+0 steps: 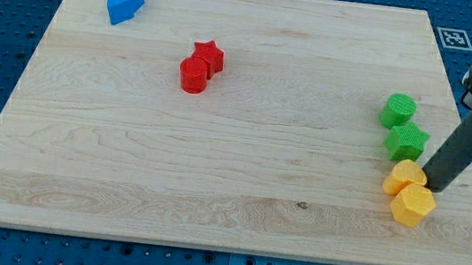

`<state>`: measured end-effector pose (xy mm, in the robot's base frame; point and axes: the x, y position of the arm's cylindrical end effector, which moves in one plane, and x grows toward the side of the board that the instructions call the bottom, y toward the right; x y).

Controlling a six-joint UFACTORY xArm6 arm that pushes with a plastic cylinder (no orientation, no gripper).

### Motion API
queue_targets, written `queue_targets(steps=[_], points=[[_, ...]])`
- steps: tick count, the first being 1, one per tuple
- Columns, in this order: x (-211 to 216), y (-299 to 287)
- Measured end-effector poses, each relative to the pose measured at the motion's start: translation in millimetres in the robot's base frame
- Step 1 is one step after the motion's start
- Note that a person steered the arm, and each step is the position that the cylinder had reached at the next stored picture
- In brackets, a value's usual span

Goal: Move yellow hexagon from yellow heart

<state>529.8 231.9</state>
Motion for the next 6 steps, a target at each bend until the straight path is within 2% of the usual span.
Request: queue_targets(steps=[3,6], points=[[10,23],[4,23]])
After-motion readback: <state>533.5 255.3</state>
